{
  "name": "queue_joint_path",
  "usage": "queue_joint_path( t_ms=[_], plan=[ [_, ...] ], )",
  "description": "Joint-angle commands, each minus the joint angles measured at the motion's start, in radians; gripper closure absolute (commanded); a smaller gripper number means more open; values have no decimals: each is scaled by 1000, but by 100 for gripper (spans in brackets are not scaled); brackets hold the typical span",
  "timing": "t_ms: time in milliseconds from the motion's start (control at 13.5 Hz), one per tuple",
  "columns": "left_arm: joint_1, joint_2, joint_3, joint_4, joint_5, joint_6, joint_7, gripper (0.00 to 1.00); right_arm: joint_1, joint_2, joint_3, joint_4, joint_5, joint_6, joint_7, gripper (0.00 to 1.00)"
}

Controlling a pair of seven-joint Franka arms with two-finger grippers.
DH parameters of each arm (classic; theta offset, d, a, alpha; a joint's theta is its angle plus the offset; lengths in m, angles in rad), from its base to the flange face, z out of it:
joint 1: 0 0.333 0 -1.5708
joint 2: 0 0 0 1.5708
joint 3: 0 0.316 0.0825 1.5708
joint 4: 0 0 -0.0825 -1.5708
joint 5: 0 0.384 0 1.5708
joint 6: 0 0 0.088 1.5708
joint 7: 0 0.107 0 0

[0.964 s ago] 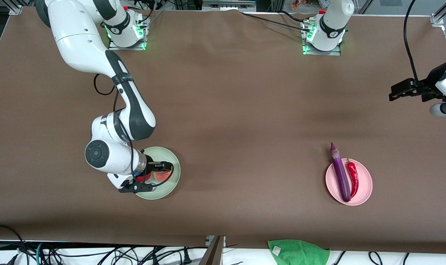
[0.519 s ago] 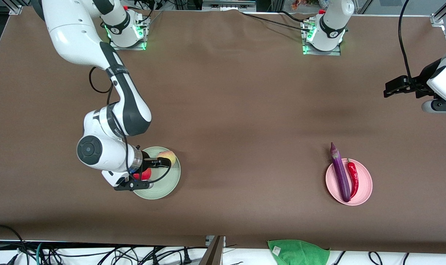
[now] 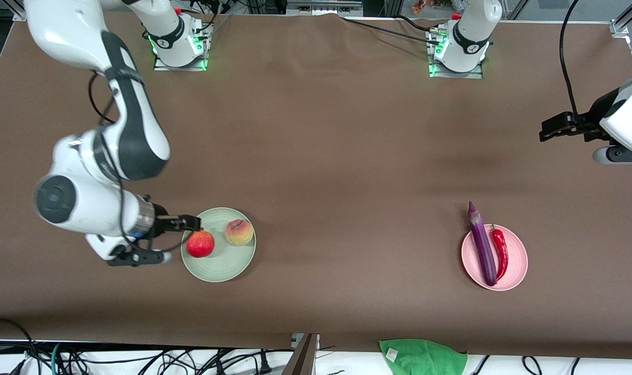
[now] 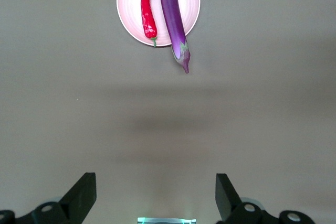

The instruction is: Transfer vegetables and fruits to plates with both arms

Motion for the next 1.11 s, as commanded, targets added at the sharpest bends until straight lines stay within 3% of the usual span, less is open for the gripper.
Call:
queue_joint_path(
  t_ms=[0,148,223,519,1039],
  plan=[
    [-3,14,-2,25,-13,0,-16,0,0,-257,-44,-235,-13,-49,-28,0],
    [2,16,-1,24,-13,0,-13,0,0,-433,-64,-424,-18,-30,-39,0],
    [2,16,-1,25,-12,0,-12,0,0,-481,-67,-458,-41,-35,-51,0],
    [6,16,-1,25,-13,0,-12,0,0,-538,-74,-454,-69,-102,-60,0],
    [-1,25,1,37,-3,-3,-15,0,-2,-531,-88,-394,-109,-107,-115,0]
  ],
)
